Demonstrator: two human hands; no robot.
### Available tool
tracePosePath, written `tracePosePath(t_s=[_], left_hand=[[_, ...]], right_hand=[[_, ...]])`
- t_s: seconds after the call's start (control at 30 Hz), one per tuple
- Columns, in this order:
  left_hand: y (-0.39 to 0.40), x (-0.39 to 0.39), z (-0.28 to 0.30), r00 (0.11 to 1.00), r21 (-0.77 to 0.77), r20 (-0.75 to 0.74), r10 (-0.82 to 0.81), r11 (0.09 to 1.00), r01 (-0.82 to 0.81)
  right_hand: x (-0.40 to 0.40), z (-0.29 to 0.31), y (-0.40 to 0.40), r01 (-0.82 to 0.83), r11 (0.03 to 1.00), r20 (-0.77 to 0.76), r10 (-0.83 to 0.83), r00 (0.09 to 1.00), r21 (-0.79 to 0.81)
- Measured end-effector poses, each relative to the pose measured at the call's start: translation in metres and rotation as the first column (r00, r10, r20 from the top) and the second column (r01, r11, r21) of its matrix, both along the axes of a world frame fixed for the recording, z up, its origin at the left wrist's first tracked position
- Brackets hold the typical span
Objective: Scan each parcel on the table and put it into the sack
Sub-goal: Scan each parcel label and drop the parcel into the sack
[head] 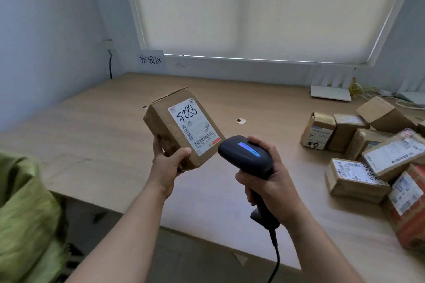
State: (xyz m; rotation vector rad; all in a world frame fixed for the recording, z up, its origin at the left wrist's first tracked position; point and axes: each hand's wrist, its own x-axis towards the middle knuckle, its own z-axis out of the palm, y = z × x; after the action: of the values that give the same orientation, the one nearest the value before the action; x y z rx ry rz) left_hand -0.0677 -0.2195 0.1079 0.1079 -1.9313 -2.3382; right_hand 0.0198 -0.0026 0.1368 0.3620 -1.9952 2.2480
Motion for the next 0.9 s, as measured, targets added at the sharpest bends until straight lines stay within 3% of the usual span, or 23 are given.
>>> tracePosePath(t_s=[0.23,0.37,0.5,0.67,0.9], left_hand=[[-0.134,0.038,0.024,0.981,-0.034,-0.094,0.171,0.984,-0.175],[-0.212,0.066,0.041,0.93,-0.053,-0.152,0.334,0.937,-0.345],[-0.283,0.088,0.049,0.89,-0.115,-0.233,0.391,0.898,-0.424],[-0.374,0.112,0.038,0.803,-0.207,-0.198,0.562,0.777,-0.595],[-0.468,0.15,0.017,0.706,-0.346,-0.081,0.704,0.645,-0.682]], right_hand=[[-0.01,0.015,-0.119,-0.142,0.99,-0.033,0.142,0.989,0.005],[-0.011,0.025,-0.196,-0.225,0.974,-0.054,0.226,0.973,0.037],[-0.009,0.031,-0.268,-0.301,0.952,-0.068,0.304,0.95,0.053],[-0.009,0.028,-0.347,-0.4,0.913,-0.062,0.405,0.912,0.078],[-0.013,0.015,-0.431,-0.489,0.871,-0.045,0.491,0.87,0.048]])
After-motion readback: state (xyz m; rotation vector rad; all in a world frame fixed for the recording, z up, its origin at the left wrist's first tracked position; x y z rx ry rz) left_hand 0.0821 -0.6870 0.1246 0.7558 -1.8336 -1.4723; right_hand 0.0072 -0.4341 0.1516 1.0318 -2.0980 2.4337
